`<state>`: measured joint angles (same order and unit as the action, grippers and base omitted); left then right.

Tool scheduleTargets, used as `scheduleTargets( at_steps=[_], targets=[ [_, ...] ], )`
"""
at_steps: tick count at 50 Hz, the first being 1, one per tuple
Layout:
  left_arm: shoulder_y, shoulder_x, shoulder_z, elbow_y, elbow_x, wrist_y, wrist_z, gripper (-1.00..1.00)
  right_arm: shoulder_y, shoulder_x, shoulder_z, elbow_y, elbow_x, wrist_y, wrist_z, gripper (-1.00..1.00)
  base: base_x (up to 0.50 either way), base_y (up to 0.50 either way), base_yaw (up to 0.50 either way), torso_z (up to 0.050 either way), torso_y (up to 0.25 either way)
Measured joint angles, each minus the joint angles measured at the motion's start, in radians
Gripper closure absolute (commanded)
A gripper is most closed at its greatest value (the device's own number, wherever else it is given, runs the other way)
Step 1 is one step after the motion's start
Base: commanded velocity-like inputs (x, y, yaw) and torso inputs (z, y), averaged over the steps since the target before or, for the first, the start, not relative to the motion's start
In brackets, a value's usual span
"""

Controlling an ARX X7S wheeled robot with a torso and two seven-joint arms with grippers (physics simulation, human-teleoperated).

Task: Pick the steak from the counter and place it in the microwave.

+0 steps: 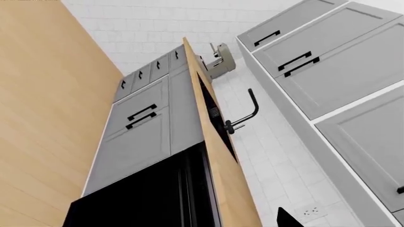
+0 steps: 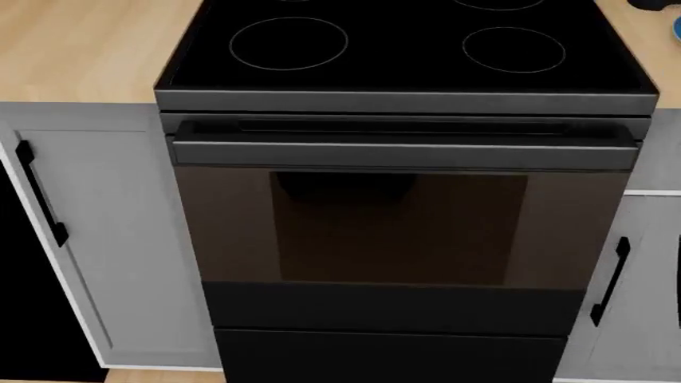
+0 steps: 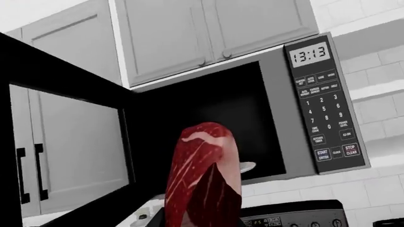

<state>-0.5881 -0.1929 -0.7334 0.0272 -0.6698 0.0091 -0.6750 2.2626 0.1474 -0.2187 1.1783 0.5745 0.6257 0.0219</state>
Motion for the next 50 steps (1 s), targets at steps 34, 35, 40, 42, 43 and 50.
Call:
scheduleTargets(
  at_steps=[34, 35, 40, 42, 43, 50],
  targets=[
    [0.008, -0.01, 0.017, 0.012, 0.002, -0.004, -0.019, -1.0, 0.045, -0.046, 0.298, 0.131, -0.398, -0.049, -0.02, 1.0, 0.33, -0.06, 0.0, 0.0, 0.001],
    [0.008, -0.01, 0.017, 0.012, 0.002, -0.004, -0.02, -1.0, 0.045, -0.047, 0.303, 0.131, -0.406, -0.048, -0.021, 1.0, 0.5, -0.22, 0.0, 0.0, 0.0],
    [0.008, -0.01, 0.02, 0.011, 0.001, -0.004, -0.021, -1.0, 0.044, -0.051, 0.318, 0.131, -0.448, -0.047, -0.034, 1.0, 0.5, -0.12, 0.0, 0.0, 0.002],
    [0.008, -0.011, 0.02, 0.011, 0.0, -0.003, -0.021, -1.0, 0.044, -0.054, 0.32, 0.131, -0.463, -0.046, -0.039, 1.0, 0.5, 0.0, 0.0, 0.0, 0.0],
    [0.008, -0.011, 0.02, 0.01, 0.0, -0.003, -0.022, -1.0, 0.044, -0.056, 0.322, 0.131, -0.469, -0.046, -0.042, 1.0, 0.5, 0.0, 0.0, 0.0, 0.0],
    [0.009, -0.012, 0.021, 0.006, -0.001, 0.001, -0.02, -1.0, 0.045, -0.073, 0.321, 0.131, -0.51, -0.044, -0.061, 1.0, 0.5, 0.14, 0.0, 0.0, 0.001]
  ],
)
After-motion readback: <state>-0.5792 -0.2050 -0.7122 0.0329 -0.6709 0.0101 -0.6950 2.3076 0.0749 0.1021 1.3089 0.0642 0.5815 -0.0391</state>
